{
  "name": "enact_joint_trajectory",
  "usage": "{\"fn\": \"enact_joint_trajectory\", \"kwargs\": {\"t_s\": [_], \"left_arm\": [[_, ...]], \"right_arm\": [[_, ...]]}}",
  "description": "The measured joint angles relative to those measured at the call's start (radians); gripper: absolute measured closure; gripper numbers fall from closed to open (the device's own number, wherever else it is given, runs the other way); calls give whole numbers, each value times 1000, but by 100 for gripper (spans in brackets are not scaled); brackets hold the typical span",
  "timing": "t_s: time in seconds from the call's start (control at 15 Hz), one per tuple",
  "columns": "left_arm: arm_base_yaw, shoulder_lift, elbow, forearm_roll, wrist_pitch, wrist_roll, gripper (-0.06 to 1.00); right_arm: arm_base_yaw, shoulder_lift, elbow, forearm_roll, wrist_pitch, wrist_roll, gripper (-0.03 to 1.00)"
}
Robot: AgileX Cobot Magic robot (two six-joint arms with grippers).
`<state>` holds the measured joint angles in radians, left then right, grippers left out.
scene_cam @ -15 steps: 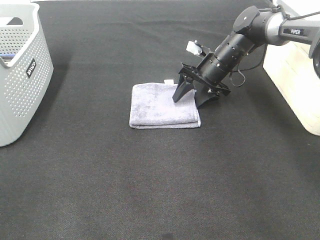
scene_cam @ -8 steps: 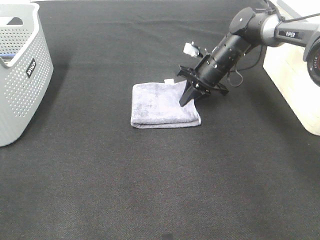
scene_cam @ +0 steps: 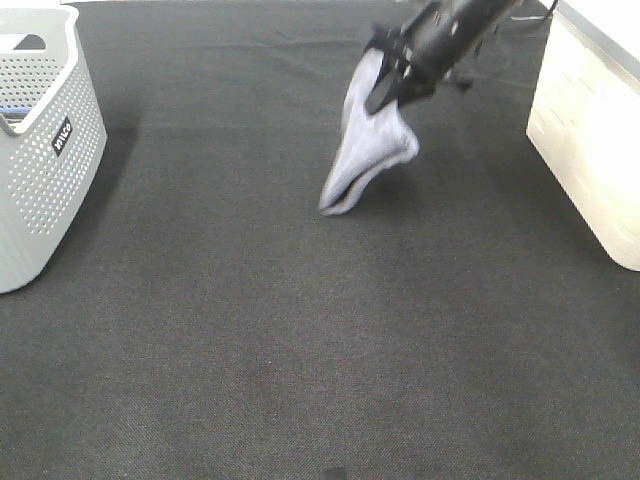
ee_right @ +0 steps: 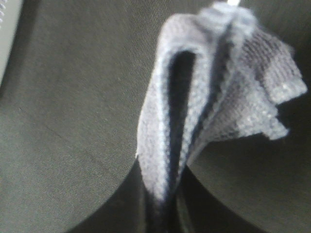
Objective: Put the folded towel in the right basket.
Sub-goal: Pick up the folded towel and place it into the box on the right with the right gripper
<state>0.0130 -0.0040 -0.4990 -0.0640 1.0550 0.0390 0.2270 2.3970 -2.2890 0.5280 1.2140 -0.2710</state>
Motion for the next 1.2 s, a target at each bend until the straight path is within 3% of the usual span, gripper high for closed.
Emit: {"fn": "enact_joint_trajectory", "kwargs": {"t_s": [0.4,0.53,0.8,1.2], "left_arm": [[0,0,0,0,0,0,-2],[0,0,0,0,0,0,-2],[0,0,0,0,0,0,-2],[0,0,0,0,0,0,-2]], "right_arm": [[-6,-240,-1,-289,7,25,90],[-46,-316,-2,-335,8,32,90],[-245,-430,-2,-345,9,55,90],[-492,-430,-2,-350,9,75,90]]}}
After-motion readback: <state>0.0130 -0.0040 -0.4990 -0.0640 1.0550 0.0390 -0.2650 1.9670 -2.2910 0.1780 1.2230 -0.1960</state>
